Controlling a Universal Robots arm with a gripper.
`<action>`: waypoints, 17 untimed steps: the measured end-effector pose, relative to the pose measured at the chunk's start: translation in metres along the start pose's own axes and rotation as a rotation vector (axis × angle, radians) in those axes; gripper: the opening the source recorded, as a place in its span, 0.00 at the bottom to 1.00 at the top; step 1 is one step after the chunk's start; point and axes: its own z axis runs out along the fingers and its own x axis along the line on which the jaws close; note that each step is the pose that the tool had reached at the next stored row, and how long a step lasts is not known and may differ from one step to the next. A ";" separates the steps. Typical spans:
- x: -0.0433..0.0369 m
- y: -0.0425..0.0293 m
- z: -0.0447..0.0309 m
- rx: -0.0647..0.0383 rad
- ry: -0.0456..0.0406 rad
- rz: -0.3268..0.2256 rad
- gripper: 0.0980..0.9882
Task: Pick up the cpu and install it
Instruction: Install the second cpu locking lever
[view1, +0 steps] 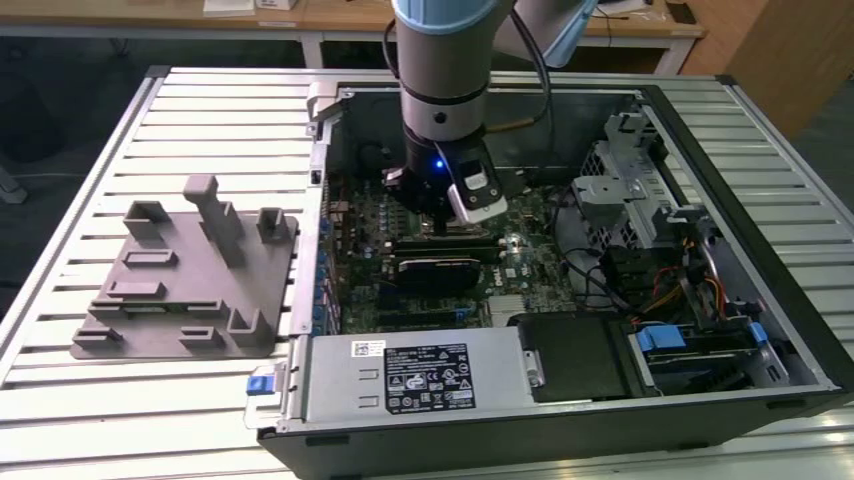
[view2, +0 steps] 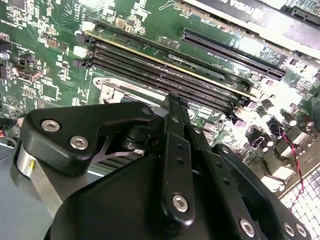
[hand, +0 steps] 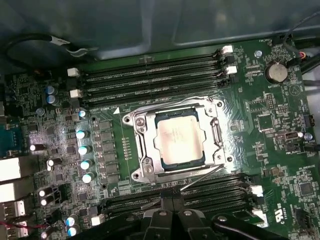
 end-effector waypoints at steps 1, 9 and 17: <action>0.0000 -0.0013 0.0006 -0.004 0.0007 0.000 0.01; 0.0025 -0.0087 0.0054 -0.040 0.0070 0.003 0.01; 0.0075 -0.0132 0.0110 -0.071 0.0126 0.005 0.01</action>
